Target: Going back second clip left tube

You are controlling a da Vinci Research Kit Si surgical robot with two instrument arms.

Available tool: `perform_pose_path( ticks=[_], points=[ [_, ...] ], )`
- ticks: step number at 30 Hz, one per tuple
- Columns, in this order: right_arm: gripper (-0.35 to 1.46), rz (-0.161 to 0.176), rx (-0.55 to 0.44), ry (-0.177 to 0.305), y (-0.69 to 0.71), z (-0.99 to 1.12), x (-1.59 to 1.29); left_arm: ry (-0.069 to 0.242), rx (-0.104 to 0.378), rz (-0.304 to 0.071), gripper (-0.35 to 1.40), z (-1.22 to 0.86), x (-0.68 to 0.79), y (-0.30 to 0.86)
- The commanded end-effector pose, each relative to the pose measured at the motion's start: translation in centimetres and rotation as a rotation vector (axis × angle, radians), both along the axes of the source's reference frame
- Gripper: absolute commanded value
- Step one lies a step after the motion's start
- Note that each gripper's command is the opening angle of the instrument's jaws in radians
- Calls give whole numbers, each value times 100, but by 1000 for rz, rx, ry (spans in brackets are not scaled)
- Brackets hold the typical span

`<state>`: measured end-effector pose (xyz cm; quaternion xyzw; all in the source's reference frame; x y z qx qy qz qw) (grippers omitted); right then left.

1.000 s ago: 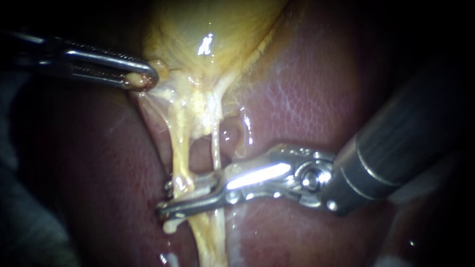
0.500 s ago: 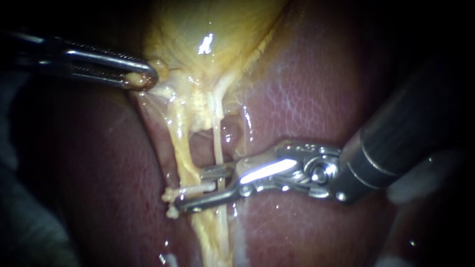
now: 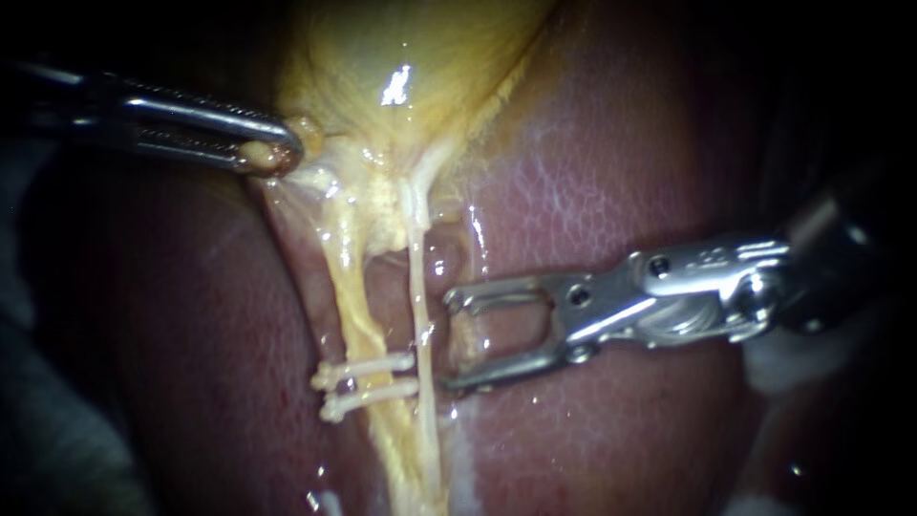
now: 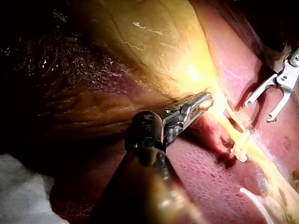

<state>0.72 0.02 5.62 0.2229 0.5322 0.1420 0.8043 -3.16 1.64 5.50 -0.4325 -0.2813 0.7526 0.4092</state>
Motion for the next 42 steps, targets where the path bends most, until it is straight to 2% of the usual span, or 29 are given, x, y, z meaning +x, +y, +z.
perform_pose_path(
  ticks=[1,5,9,21,28,37,42],
  points=[
    [49,2,-24,-2,-1,-6,-7,-1,0,0,-35,0,0,0],
    [49,13,-90,-14,-3,-15,-20,-1,0,0,-35,0,0,0],
    [50,19,-128,-23,-3,-15,-28,-1,0,0,-35,0,0,0],
    [50,-5,-175,-12,5,-19,-50,0,-1,-1,-35,4,-1,1],
    [50,-7,-175,-9,11,-25,-58,5,-10,-5,-35,22,-12,-1],
    [50,-8,-175,-9,10,-26,-59,-1,-14,8,-35,58,-41,-6],
    [50,-8,-175,-9,10,-26,-60,-2,-17,12,-35,70,-44,-8]
  ],
)
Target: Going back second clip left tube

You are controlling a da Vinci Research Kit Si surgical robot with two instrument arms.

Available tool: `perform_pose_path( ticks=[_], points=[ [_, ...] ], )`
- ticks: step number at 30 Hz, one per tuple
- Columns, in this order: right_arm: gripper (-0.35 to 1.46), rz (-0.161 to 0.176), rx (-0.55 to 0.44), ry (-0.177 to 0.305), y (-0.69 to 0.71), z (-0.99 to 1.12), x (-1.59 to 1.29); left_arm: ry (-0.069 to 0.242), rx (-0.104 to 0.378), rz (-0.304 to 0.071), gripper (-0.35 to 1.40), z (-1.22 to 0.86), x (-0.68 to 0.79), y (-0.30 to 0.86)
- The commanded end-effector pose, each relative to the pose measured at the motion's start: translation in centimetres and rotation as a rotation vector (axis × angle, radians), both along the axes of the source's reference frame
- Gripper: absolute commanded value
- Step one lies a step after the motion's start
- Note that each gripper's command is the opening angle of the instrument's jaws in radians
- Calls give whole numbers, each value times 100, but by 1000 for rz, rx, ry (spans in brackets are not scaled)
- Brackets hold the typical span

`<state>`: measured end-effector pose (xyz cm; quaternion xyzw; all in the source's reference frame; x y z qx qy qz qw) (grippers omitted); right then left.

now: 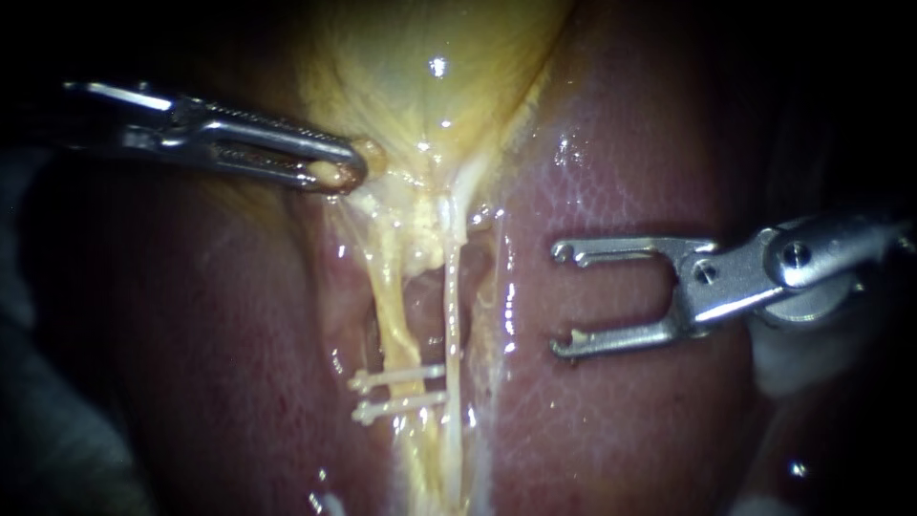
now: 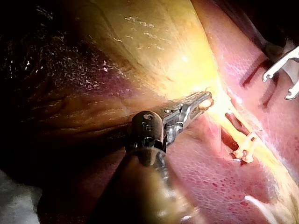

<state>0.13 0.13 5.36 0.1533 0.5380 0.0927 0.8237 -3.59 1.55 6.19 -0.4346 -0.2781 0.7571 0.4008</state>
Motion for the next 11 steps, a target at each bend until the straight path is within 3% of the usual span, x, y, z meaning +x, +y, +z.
perform_pose_path(
  ticks=[1,11],
  points=[
    [50,0,0,0,0,0,0,-1,-1,0,-35,1,0,1],
    [50,2,-1,-1,-1,-1,0,-1,-1,0,-35,1,-1,1]
  ],
)
